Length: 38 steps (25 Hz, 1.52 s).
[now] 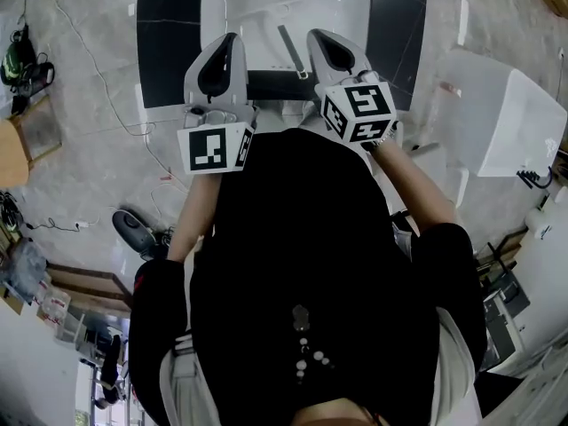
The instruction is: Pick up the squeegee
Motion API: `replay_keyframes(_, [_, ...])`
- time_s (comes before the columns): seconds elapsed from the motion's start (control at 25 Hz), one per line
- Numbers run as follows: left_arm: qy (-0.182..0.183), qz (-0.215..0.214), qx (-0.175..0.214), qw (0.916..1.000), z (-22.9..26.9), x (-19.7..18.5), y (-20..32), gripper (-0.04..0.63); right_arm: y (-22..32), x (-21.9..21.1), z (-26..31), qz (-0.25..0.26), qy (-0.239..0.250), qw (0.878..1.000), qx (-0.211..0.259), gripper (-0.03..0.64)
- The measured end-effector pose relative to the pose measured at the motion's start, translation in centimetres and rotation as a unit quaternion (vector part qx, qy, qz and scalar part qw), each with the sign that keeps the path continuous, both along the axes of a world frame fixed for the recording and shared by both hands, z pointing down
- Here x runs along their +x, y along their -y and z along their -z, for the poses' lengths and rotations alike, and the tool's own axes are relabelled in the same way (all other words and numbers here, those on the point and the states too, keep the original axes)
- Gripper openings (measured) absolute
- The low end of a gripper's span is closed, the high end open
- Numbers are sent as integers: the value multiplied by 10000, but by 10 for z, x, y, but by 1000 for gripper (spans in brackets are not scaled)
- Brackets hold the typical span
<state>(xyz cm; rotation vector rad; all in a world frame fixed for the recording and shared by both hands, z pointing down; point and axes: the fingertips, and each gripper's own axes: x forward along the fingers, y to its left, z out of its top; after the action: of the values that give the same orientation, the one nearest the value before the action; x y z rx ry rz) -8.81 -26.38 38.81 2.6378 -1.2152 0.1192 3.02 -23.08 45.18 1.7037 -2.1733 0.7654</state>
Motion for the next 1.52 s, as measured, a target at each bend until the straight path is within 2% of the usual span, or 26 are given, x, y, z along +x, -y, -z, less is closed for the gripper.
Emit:
replay_keyframes(0.36, [7,-421,-125,9990,-18,1,19,2,17,0,-73,-381,-85,9971,-651,3])
replay_keyframes(0.64, [-59,-473,-216,9986,-24,6,25,2,14,-1,-135,-396,-104,9902,-1336,6])
replay_keyframes(0.72, [-52,-461,-245,9986,-26,7,25,2,14,-4,-153,-321,-72,9877,-1530,61])
replay_keyframes(0.96, [32,-368,-326,9988,-32,6,22,2,6,-7,-205,-79,-151,9753,-2201,113])
replay_keyframes(1.2, [109,-56,-454,9989,-40,-7,26,2,2,-7,-245,-38,-83,9619,-2731,133])
replay_keyframes(1.52, [109,206,-540,9983,-45,-9,29,2,2,-14,-270,168,-77,9513,-3076,138])
